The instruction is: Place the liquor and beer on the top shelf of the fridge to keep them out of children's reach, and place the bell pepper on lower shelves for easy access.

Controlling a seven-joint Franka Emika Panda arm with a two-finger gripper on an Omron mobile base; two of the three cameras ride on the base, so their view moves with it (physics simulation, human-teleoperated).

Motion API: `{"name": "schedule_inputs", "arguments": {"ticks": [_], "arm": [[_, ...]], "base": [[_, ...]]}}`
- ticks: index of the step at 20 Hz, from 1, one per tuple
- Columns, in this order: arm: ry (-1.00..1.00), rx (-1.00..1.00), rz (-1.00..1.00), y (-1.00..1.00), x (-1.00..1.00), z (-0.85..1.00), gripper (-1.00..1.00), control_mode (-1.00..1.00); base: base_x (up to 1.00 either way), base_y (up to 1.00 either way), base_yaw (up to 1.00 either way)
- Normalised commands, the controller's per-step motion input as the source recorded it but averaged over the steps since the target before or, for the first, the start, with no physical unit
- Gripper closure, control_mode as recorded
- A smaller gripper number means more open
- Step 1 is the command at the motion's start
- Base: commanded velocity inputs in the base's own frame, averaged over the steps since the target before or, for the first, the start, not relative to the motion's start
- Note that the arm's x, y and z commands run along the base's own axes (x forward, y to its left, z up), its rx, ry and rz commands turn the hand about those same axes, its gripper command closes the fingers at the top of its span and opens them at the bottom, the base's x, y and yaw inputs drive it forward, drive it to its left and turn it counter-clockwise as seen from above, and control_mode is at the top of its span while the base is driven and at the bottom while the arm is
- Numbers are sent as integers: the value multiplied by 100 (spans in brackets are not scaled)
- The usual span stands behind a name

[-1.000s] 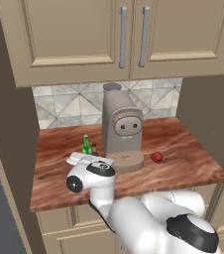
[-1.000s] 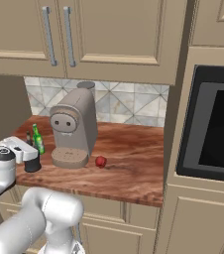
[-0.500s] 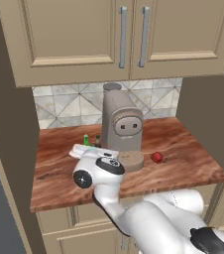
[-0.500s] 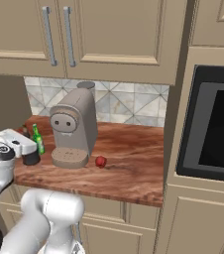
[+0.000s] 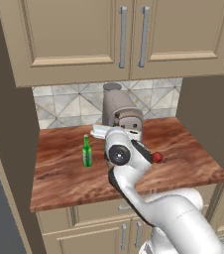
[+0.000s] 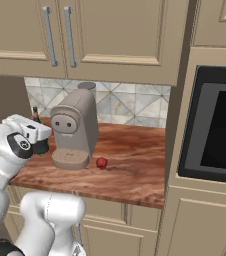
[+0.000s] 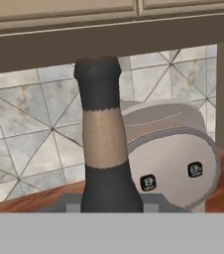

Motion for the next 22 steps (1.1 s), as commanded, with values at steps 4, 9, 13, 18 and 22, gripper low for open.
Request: {"name": "schedule_inputs", "arguments": {"ticks": [4,9,13,18,22], "arm": [[0,1,7,-62,-26,75,100,-100],[3,2,3,-71,-13,80,100,-100],[9,0,3,-77,-27,74,100,-100],[16,0,8,-63,-43,59,100,-100],[20,-6,20,-29,-72,14,100,-100]], "base": [[0,0,0],[0,0,0],[0,0,0],[0,0,0],[0,0,0]]}}
